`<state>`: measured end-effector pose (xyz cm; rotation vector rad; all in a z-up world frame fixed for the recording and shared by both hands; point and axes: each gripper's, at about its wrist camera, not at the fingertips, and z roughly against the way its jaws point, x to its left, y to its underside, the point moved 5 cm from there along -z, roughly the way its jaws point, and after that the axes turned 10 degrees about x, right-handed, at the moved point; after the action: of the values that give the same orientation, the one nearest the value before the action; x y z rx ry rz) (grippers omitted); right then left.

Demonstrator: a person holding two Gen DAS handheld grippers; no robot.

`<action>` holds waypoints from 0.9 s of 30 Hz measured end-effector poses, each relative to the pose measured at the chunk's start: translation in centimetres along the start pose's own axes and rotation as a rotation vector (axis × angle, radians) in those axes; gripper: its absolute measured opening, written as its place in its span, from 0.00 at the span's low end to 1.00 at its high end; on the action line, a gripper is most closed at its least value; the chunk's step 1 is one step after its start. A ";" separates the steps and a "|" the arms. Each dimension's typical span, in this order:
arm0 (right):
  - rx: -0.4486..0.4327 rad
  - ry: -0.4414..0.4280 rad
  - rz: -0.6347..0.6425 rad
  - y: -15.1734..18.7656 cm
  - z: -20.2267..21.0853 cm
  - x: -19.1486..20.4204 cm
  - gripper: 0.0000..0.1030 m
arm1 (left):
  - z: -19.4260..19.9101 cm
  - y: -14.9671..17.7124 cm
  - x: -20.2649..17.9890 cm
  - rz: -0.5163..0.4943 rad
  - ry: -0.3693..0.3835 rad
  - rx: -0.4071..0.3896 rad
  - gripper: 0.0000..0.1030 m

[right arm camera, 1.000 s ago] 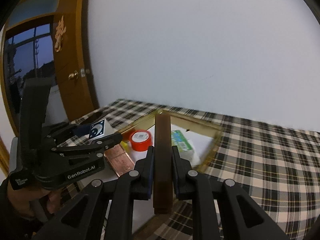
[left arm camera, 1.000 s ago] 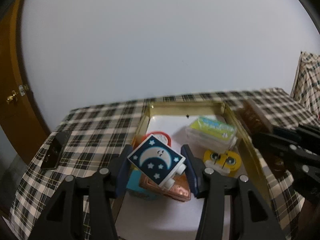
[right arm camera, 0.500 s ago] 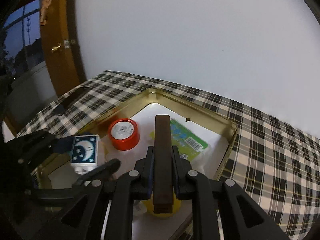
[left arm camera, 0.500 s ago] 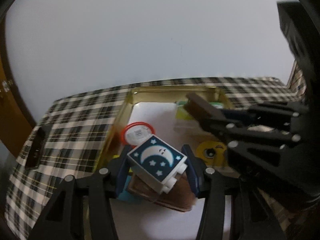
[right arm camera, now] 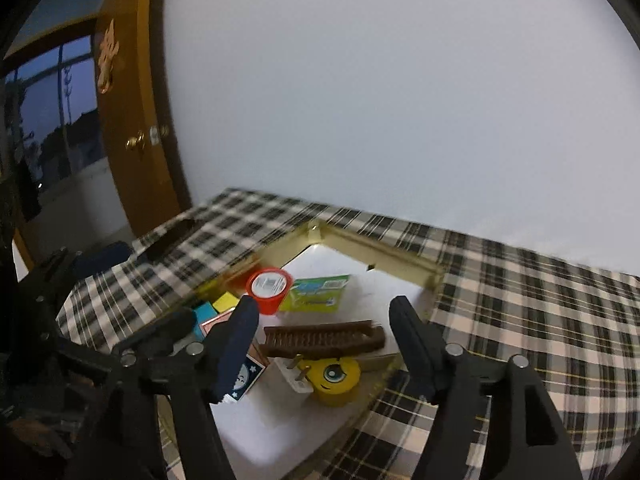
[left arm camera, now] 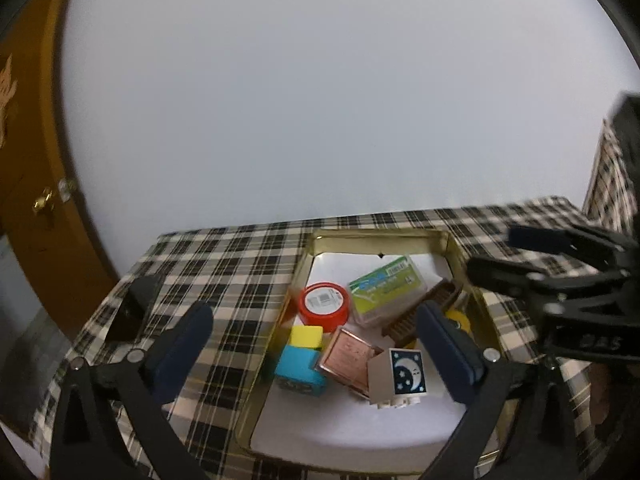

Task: Organize rigid objects

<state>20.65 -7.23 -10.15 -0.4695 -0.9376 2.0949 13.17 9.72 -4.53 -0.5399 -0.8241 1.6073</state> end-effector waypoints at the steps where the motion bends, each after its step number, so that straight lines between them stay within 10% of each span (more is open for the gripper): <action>1: -0.010 0.009 -0.011 0.1 0.6 -0.1 0.69 | 0.5 0.0 0.5 0.040 0.013 -0.004 1.00; 27: -0.135 0.051 -0.019 2.6 6.8 1.5 0.84 | 4.4 0.6 0.5 0.058 -0.031 -0.048 1.00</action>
<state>14.42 -10.33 -7.61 -0.5780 -1.0539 2.0013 9.46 9.19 -2.17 -0.5790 -0.8785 1.6562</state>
